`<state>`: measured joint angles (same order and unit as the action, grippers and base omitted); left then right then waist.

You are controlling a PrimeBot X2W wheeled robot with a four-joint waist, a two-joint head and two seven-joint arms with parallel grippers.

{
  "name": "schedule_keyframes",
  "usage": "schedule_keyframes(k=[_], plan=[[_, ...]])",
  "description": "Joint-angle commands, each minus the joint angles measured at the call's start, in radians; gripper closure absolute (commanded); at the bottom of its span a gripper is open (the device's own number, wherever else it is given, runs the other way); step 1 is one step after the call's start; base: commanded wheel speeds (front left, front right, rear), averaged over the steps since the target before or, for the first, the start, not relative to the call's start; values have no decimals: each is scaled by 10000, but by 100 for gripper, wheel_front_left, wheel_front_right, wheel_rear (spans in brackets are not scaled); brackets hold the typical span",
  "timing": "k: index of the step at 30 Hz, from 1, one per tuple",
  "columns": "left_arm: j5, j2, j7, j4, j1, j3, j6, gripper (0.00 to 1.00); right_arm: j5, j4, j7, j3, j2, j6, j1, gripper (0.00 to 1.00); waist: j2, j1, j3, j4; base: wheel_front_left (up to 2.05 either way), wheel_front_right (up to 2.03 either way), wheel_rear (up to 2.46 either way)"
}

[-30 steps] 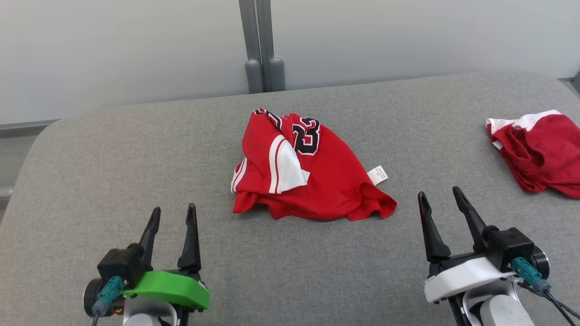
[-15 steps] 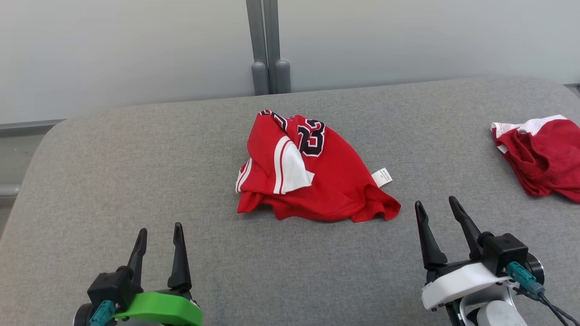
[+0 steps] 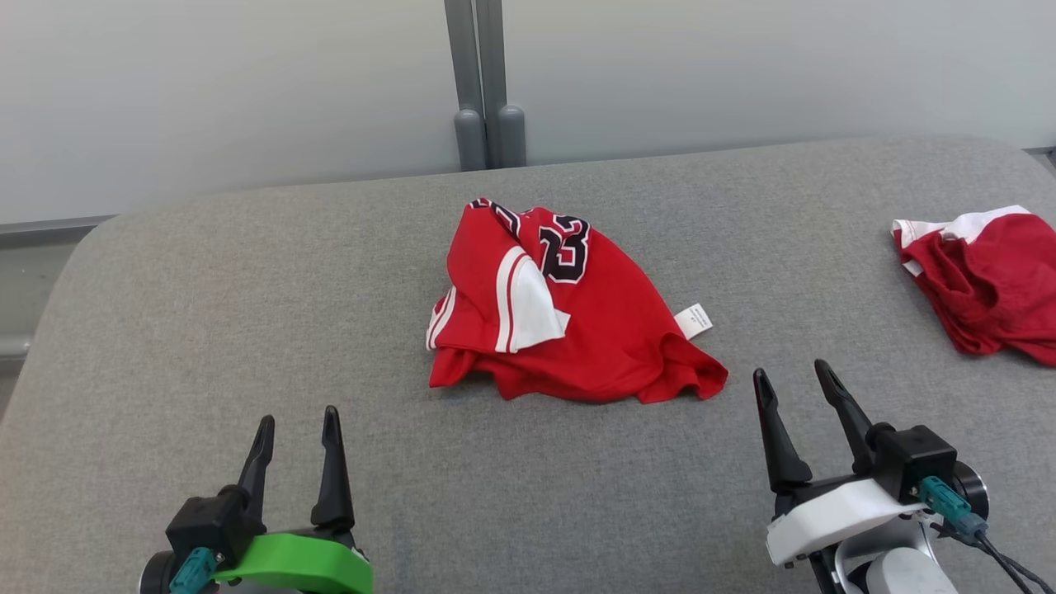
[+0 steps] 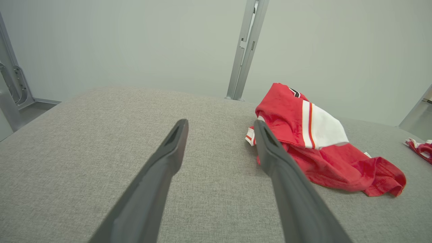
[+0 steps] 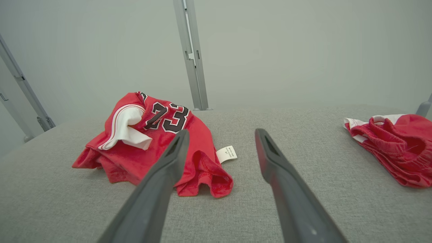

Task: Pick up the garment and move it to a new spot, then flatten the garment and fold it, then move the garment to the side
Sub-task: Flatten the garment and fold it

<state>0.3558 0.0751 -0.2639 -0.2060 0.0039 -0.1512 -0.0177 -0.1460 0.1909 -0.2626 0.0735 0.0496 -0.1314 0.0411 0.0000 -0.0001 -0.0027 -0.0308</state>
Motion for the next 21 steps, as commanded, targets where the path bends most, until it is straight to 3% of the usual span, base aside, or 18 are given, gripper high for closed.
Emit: schedule_keyframes(k=[1,11,21], plan=[[-137,-25,-3,-19,88,48,23,0,155,77,-31,-15,17,14,69,0,0,1,27,15,0,0,0],[-280,-123,-3,44,-303,-32,179,0,1277,1640,-30,-136,41,14,965,0,0,1,543,517,0,0,0],[-282,-209,-3,48,-675,-130,238,0,2000,4379,176,227,1007,14,2688,0,0,1,1317,1629,0,0,0]])
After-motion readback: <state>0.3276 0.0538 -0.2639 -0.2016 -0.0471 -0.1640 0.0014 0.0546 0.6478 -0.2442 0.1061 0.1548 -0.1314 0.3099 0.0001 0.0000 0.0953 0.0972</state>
